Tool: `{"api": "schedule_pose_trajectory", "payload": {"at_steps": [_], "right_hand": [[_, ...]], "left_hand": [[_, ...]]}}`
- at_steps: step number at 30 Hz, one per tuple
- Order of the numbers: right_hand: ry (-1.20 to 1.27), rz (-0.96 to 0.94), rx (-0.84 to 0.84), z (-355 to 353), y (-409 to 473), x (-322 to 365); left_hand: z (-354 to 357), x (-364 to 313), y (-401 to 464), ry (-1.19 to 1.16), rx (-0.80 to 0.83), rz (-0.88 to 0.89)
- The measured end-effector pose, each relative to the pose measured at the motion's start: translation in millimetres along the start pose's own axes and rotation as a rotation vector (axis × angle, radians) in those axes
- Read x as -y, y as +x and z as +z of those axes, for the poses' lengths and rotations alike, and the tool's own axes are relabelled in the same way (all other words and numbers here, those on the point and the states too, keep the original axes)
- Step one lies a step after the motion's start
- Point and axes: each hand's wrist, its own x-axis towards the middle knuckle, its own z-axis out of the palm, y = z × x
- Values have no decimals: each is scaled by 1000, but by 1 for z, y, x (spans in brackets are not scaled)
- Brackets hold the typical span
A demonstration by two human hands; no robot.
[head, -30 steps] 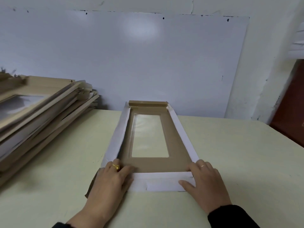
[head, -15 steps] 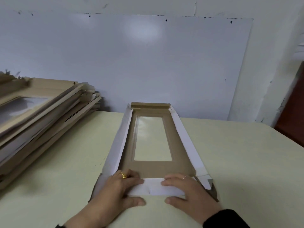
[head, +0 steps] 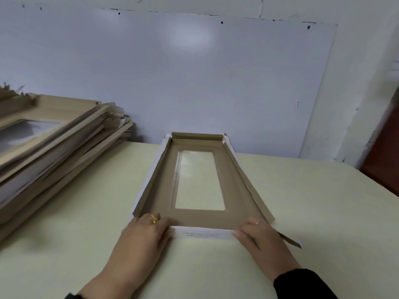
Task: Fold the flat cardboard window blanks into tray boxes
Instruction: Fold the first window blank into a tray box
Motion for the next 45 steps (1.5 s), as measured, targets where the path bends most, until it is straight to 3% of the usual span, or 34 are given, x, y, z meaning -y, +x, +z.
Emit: {"api": "schedule_pose_trajectory", "payload": {"at_steps": [2, 6, 8, 12, 15, 20, 26, 30, 34, 39, 42, 45], "right_hand": [[-25, 20, -21, 2, 4, 0], [-60, 44, -62, 7, 13, 0], [-191, 76, -49, 7, 16, 6], [-468, -87, -77, 17, 22, 14], [-429, -235, 36, 28, 21, 26], [-260, -85, 319, 35, 27, 10], [-340, 21, 321, 35, 34, -7], [-306, -2, 236, 25, 33, -8], [-417, -148, -77, 8, 24, 9], [-497, -291, -262, 12, 13, 16], [-467, -317, -328, 14, 12, 16], [-511, -275, -238, 18, 14, 21]], "left_hand": [[6, -12, 2, 136, -39, 47], [13, -29, 7, 169, 128, 4], [15, -32, 13, 180, 194, -61], [32, -23, 21, 164, 267, -94], [40, -20, 25, 126, 315, -121], [47, -14, 30, 111, 398, -119], [53, -16, 40, 55, 334, -103], [44, -13, 37, 10, 214, -13], [27, -14, 29, -8, 87, 86], [20, -16, 21, -72, 119, 74], [21, -19, 16, -61, 179, 91], [22, -22, 16, -27, 157, 86]]}}
